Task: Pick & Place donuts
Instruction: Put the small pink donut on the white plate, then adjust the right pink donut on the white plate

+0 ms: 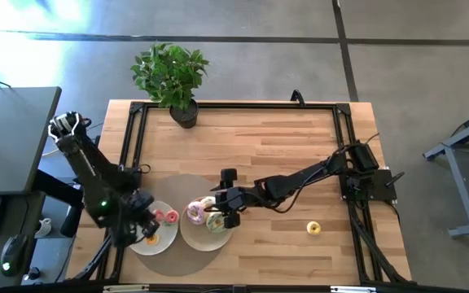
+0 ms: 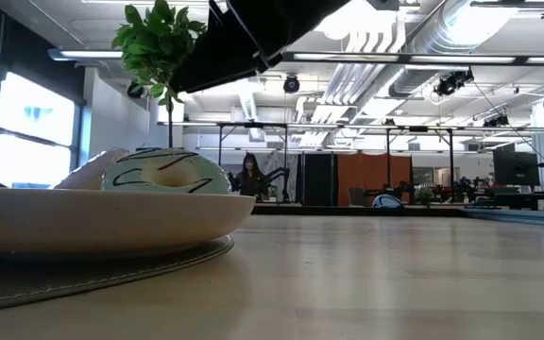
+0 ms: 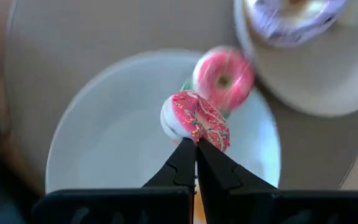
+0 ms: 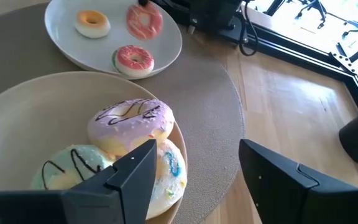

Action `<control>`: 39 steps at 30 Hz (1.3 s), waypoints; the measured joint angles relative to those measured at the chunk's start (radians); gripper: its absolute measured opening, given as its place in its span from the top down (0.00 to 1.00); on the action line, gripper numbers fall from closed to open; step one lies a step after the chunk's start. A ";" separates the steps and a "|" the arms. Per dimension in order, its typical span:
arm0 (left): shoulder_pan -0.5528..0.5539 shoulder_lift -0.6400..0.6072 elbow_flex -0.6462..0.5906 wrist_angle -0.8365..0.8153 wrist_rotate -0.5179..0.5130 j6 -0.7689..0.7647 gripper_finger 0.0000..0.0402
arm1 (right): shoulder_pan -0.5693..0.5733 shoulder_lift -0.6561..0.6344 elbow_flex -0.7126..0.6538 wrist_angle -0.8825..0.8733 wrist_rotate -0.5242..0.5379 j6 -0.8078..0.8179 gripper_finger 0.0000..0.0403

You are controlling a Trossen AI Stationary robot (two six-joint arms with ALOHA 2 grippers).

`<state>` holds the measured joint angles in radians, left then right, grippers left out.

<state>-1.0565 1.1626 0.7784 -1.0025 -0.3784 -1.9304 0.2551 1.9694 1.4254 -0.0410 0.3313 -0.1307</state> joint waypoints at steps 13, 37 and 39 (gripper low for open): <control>-0.168 0.196 -0.031 0.029 0.097 -0.249 0.99 | -0.007 0.000 0.000 0.000 -0.062 -0.006 0.44; -0.167 0.209 0.045 0.006 -0.019 -0.034 0.64 | -0.007 0.000 -0.001 0.005 -0.100 -0.001 0.44; -0.167 0.209 0.051 0.008 -0.103 0.046 0.64 | -0.007 0.000 -0.001 0.005 -0.103 -0.001 0.44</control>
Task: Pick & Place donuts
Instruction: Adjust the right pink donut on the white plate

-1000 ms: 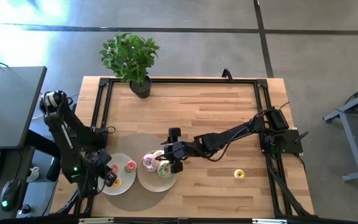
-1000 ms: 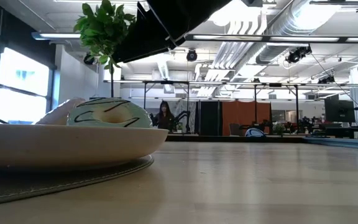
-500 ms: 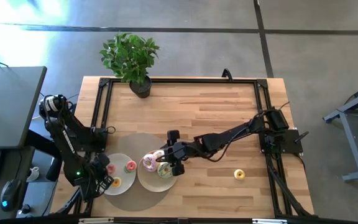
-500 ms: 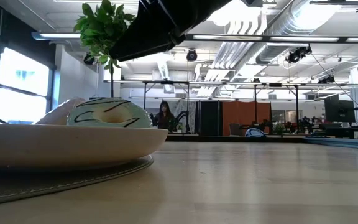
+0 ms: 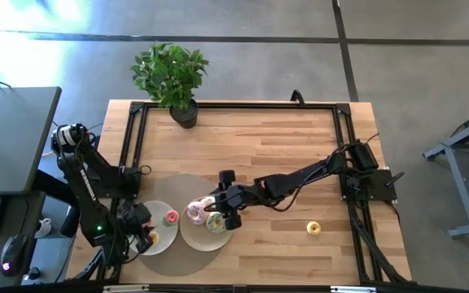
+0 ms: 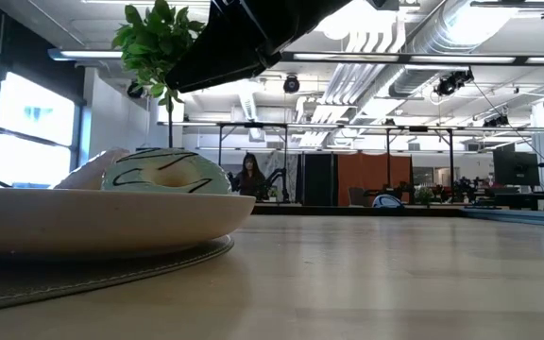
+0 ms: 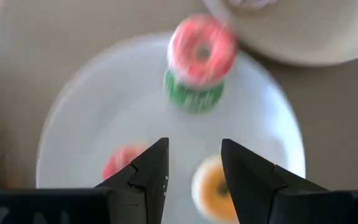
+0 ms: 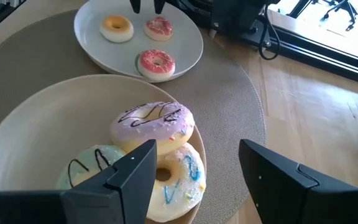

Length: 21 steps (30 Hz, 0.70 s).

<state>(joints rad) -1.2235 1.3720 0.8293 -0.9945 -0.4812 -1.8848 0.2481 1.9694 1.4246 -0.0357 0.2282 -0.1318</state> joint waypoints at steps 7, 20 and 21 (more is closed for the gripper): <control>0.078 0.000 0.000 0.003 -0.122 0.267 0.64 | 0.000 0.000 0.000 0.000 -0.001 0.000 0.44; 0.310 0.001 0.000 0.156 0.047 0.710 0.64 | 0.000 0.000 0.000 0.000 -0.048 0.000 0.44; 0.318 0.005 -0.002 0.161 0.058 0.710 0.64 | 0.000 0.000 0.000 0.000 -0.048 0.000 0.44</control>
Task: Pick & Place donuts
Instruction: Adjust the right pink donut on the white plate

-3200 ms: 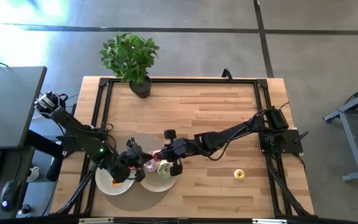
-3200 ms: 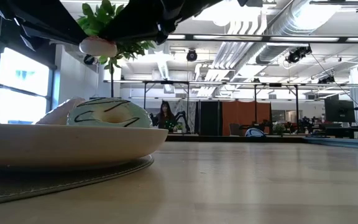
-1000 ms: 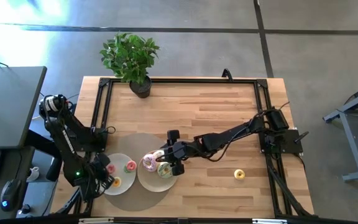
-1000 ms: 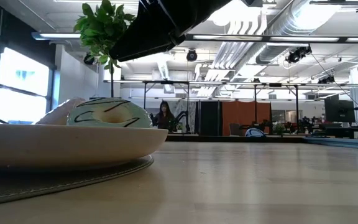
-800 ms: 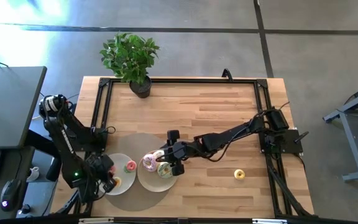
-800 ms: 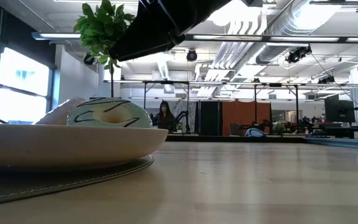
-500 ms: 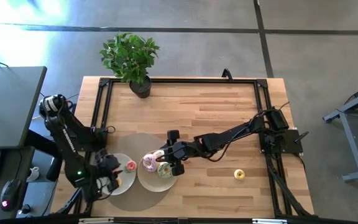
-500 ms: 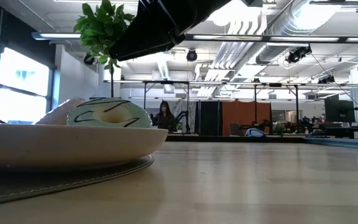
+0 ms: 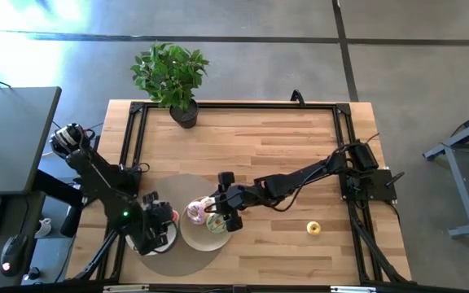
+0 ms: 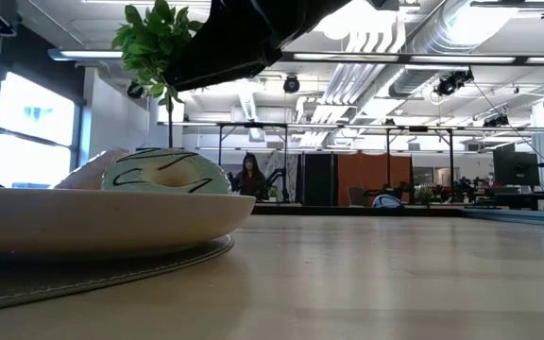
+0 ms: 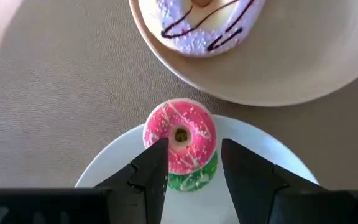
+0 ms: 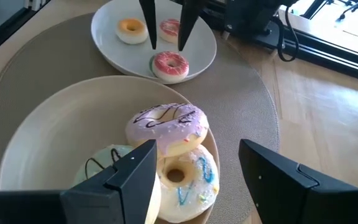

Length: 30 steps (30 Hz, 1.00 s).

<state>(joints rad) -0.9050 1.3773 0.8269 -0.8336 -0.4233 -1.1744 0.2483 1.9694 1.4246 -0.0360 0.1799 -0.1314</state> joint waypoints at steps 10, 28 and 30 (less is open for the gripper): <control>0.016 0.041 -0.061 0.112 0.051 -0.006 0.66 | 0.000 0.000 0.000 0.000 0.000 0.000 0.44; -0.003 0.037 0.114 -0.228 0.215 -0.120 0.99 | 0.000 0.000 0.000 0.000 0.003 -0.003 0.44; -0.025 0.037 0.169 -0.321 0.176 -0.149 0.99 | 0.000 0.000 0.000 0.000 0.003 -0.003 0.44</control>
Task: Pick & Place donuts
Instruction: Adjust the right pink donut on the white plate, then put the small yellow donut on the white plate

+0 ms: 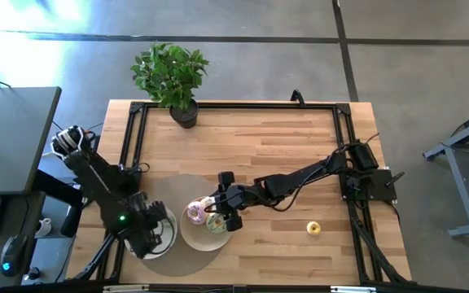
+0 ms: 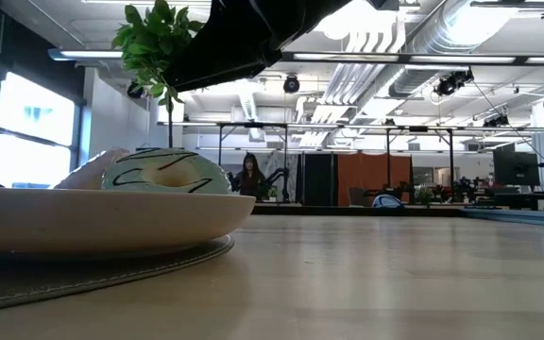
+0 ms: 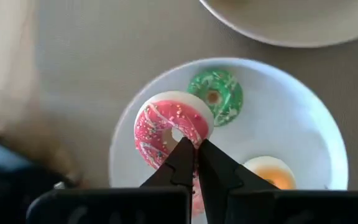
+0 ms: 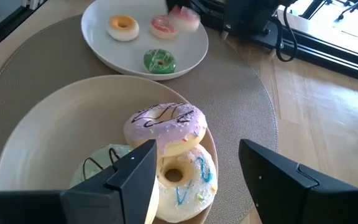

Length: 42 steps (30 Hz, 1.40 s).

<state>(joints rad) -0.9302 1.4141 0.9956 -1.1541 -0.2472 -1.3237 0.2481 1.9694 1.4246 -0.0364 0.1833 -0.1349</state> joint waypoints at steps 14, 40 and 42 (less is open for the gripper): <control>-0.071 0.000 -0.170 0.125 0.016 -0.113 0.98 | 0.000 0.000 0.000 -0.005 0.000 0.000 0.44; 0.040 -0.017 -0.164 0.182 0.081 -0.045 0.62 | -0.006 0.000 0.000 -0.005 0.013 -0.005 0.44; 0.058 -0.017 -0.144 0.179 0.080 -0.013 0.62 | 0.001 -0.013 0.000 -0.037 0.028 -0.005 0.44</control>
<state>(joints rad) -0.8719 1.3975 0.8521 -0.9753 -0.1677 -1.3366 0.2492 1.9567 1.4250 -0.0730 0.2109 -0.1394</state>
